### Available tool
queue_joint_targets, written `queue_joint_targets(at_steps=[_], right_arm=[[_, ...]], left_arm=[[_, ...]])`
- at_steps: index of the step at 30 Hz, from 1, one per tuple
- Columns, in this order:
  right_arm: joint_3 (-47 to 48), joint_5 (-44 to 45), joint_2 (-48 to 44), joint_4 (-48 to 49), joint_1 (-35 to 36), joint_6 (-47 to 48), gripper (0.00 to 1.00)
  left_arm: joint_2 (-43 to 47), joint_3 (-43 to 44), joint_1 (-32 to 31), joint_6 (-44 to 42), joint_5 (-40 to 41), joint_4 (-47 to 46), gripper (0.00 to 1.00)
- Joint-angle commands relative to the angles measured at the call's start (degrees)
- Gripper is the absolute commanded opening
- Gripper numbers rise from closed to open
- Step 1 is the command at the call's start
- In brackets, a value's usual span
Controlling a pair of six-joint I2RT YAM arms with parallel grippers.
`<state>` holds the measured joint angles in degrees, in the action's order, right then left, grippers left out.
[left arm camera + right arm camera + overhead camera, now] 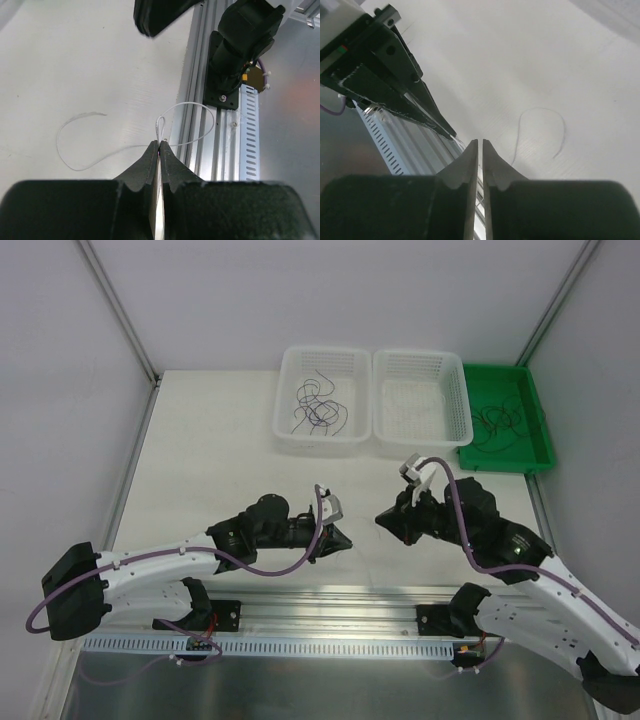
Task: Untangle the cables
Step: Untie the cable.
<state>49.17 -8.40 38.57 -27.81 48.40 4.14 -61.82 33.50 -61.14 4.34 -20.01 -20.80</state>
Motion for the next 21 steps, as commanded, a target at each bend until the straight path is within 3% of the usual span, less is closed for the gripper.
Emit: queue_joint_targets(at_steps=[1,3,12,21], right_arm=[[2.1,-6.3,5.3,-1.2,0.0,-2.1,0.11],[1.2,-8.2,5.6,-0.1,-0.1,-3.6,0.18],[-0.9,-7.6,3.7,2.4,-0.1,-13.9,0.21],[-5.0,-7.8,4.7,8.6,-0.5,-17.4,0.20]], left_arm=[[1.4,0.2,-0.1,0.7,1.9,-3.7,0.00],[1.6,0.7,-0.1,0.5,2.6,-3.8,0.00],[3.3,-2.6,-0.2,5.6,9.2,-10.5,0.00],[3.9,-4.6,-0.3,7.1,8.3,-15.9,0.00]])
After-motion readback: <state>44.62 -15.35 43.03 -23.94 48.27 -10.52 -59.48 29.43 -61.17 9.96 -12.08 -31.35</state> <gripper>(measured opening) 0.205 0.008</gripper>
